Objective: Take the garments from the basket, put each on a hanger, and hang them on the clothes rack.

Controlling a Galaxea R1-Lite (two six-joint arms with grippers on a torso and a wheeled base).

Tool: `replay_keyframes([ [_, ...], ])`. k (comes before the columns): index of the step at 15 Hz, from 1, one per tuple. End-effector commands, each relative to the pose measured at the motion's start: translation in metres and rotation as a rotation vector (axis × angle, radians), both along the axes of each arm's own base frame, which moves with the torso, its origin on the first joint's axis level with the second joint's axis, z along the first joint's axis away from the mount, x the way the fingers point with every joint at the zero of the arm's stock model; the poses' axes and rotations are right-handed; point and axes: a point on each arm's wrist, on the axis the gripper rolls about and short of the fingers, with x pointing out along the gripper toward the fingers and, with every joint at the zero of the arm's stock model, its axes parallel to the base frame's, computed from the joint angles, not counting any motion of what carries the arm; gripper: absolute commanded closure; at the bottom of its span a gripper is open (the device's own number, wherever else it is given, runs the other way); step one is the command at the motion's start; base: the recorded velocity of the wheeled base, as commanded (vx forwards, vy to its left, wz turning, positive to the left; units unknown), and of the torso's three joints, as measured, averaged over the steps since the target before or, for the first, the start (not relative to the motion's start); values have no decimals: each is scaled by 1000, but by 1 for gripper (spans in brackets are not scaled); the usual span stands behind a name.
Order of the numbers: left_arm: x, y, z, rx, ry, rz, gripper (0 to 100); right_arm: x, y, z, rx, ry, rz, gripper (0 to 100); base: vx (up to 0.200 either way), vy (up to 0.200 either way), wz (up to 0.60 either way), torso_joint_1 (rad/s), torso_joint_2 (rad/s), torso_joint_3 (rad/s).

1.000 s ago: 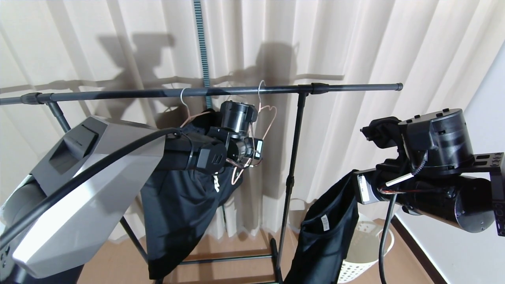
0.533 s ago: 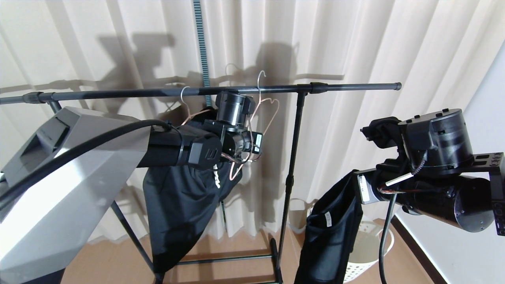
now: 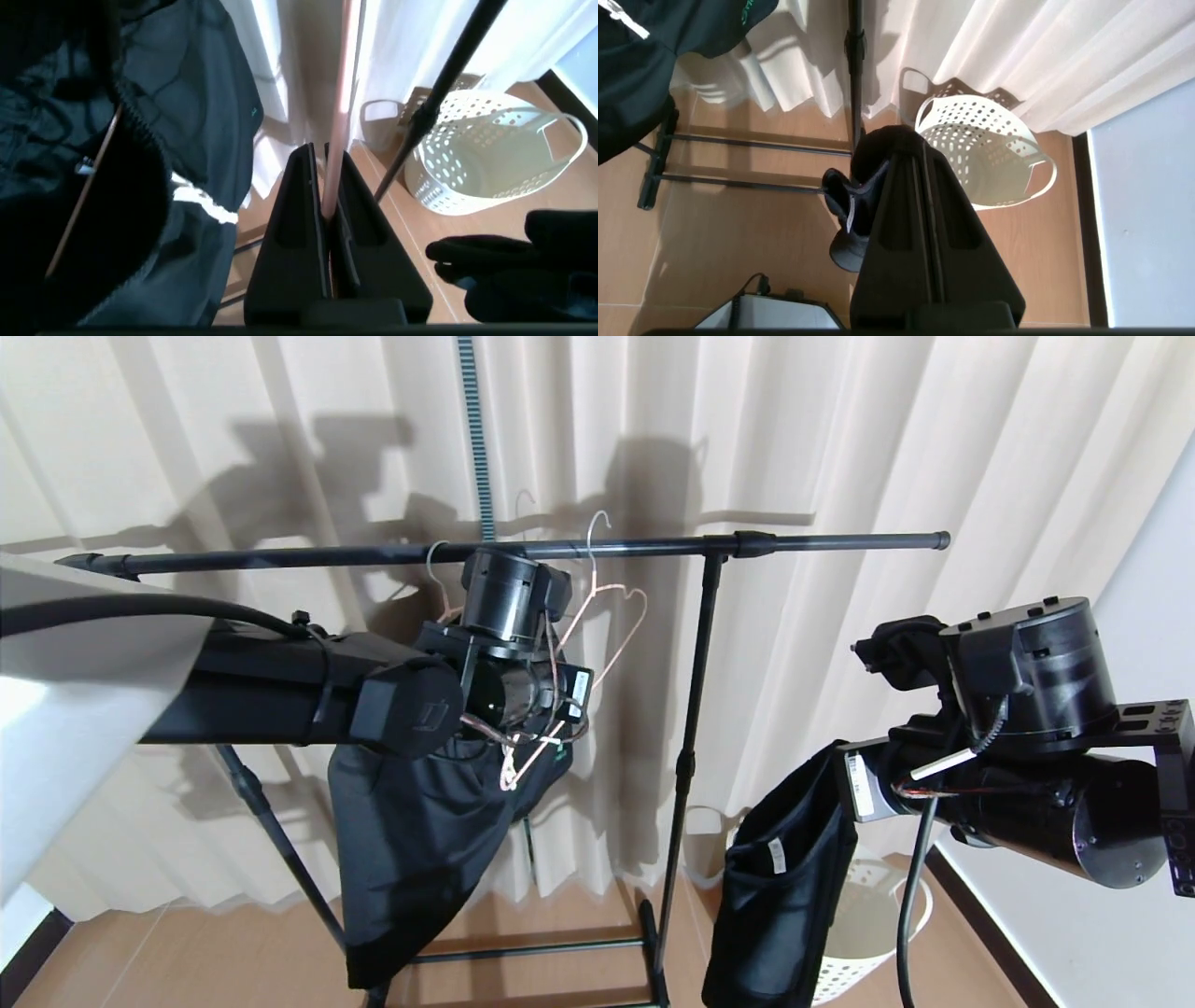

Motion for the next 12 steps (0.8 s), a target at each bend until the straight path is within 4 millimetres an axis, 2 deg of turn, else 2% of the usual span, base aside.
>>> replay_keyframes([
  [1, -33, 22, 22, -23, -33, -2, 100, 1, 1, -3, -6, 8, 2, 100, 0, 0, 0, 0, 0, 0],
  [4, -76, 50, 23, -12, -44, -20, 100, 1, 3, -3, -11, 10, 9, 100, 0, 0, 0, 0, 0, 0],
  [6, -104, 68, 12, 0, -38, -59, 100, 0, 6, -1, -28, 5, 27, 100, 0, 0, 0, 0, 0, 0],
  [8, -138, 90, -3, -4, -52, -109, 100, -1, 8, 4, -91, -16, 64, 100, 0, 0, 0, 0, 0, 0],
  [12, -179, 116, -34, -21, -44, -185, 100, -3, 16, 16, -178, -66, 119, 100, 0, 0, 0, 0, 0, 0],
])
